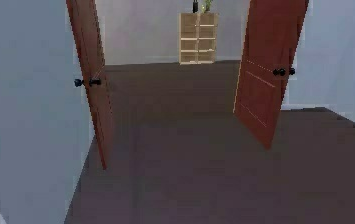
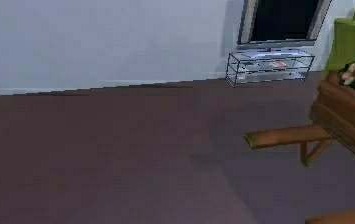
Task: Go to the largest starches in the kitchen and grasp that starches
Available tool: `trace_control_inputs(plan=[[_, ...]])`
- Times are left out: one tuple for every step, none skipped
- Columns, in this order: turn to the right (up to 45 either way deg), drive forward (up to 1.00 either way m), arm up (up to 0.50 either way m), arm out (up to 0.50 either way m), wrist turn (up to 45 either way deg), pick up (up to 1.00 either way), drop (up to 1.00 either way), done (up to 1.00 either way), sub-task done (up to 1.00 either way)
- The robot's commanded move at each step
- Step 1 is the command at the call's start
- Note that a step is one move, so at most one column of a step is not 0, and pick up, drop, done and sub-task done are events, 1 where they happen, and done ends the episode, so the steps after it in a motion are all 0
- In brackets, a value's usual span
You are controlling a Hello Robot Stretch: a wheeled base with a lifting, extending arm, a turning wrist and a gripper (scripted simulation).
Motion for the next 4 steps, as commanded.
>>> trace_control_inputs(plan=[[0.0,1.00,0.00,0.00,0.0,0.00,0.00,0.00,0.00],[6.0,0.00,0.00,0.00,0.0,0.00,0.00,0.00,0.00],[0.0,0.35,0.00,0.00,0.0,0.00,0.00,0.00,0.00],[-12.0,0.00,0.00,0.00,0.0,0.00,0.00,0.00,0.00]])
